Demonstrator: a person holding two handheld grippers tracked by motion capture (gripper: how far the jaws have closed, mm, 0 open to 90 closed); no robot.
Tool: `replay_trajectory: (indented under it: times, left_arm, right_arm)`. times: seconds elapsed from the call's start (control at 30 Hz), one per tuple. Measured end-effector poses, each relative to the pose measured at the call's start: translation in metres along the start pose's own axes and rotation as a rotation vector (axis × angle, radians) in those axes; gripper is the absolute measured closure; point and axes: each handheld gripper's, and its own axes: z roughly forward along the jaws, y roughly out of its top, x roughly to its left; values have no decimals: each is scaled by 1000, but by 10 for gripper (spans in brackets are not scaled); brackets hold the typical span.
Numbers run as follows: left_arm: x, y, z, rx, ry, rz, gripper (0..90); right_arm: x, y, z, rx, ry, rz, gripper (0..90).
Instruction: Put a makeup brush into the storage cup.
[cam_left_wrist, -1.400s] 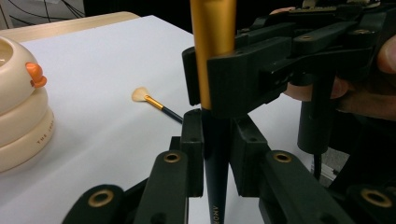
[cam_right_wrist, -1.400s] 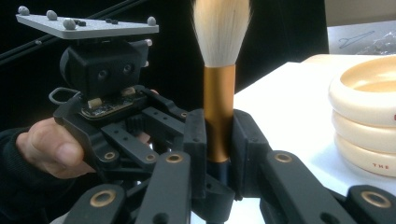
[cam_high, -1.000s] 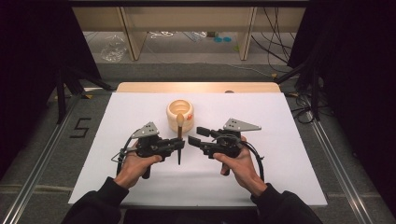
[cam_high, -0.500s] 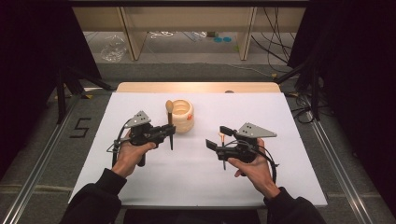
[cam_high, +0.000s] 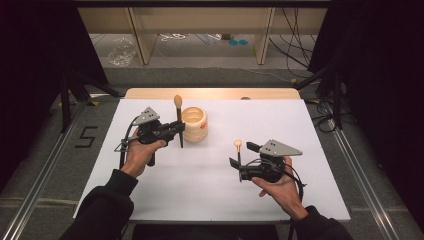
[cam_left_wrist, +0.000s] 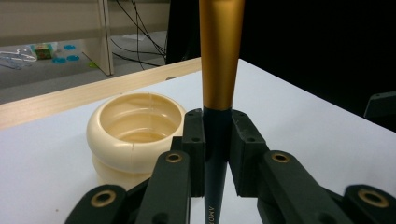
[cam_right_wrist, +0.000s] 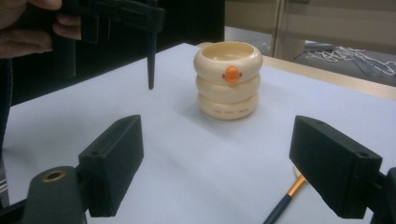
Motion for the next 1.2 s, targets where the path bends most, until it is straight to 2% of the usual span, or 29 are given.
replay_trajectory:
  times: [0.07, 0.17, 0.23, 0.3, 0.33, 0.37, 0.4, 0.47, 0.5, 0.53, 0.6, 0.63, 0.67, 0.73, 0.77, 0.83, 0.87, 0.9, 0.93, 1.03, 1.07, 1.1, 1.2]
  left_arm:
    - [1, 3, 1, 3, 5, 15, 780]
    - [2, 7, 2, -6, 11, 11, 780]
    - [6, 12, 4, -21, 17, 17, 780]
    - [6, 13, 5, -23, 22, 12, 780]
    - [7, 17, 7, -27, 28, 13, 781]
    - [8, 19, 8, -30, 35, 17, 780]
    - [9, 21, 9, -36, 35, 18, 781]
    - [12, 26, 11, -46, 44, 39, 781]
    - [14, 29, 11, -49, 48, 36, 780]
    - [15, 30, 13, -58, 49, 20, 780]
    - [17, 32, 14, -62, 56, 19, 780]
    - [20, 35, 17, -69, 63, 16, 780]
    - [22, 37, 19, -71, 66, 24, 781]
    - [26, 39, 23, -70, 78, 24, 780]
    - [27, 39, 25, -74, 83, 14, 780]
    - [30, 40, 31, -81, 88, -9, 781]
    - [30, 40, 31, -81, 88, -9, 780]
    - [32, 42, 34, -76, 98, 10, 780]
    - [32, 42, 36, -81, 98, 1, 780]
    - [33, 44, 39, -84, 101, 12, 780]
    - [34, 45, 42, -90, 104, 13, 780]
    - [34, 45, 42, -90, 104, 13, 780]
    - [36, 46, 48, -100, 110, -3, 780]
  right_arm:
    - [0, -2, -1, 12, -15, -10, 183]
    - [0, -4, -2, 8, -11, -1, 175]
    - [-1, -5, -4, 17, -21, -12, 173]
    - [0, -6, -6, 31, -21, 4, 170]
    - [-2, -7, -6, 24, -30, -15, 169]
    - [0, -8, -6, 29, -26, 2, 168]
    - [-1, -9, -7, 23, -34, -15, 167]
    - [-1, -10, -8, 29, -33, -4, 168]
    - [-2, -10, -9, 19, -35, -11, 169]
    - [-2, -10, -9, 20, -27, 6, 168]
    - [-3, -10, -10, 28, -30, 4, 169]
    - [-5, -11, -9, 8, -38, -8, 169]
    - [-4, -11, -10, 33, -34, 11, 170]
    - [-6, -11, -10, 30, -41, -5, 170]
    - [-5, -12, -10, 43, -39, 11, 171]
    - [-7, -12, -10, 35, -42, 1, 172]
    - [-6, -12, -10, 44, -39, 12, 172]
    - [-6, -12, -9, 39, -40, 9, 173]
    - [-7, -12, -9, 34, -42, -6, 172]
    - [-7, -13, -8, 34, -42, -9, 172]
    - [-6, -13, -8, 51, -37, 14, 171]
    - [-8, -14, -7, 43, -45, -7, 170]
    - [-8, -15, -5, 30, -38, 6, 170]
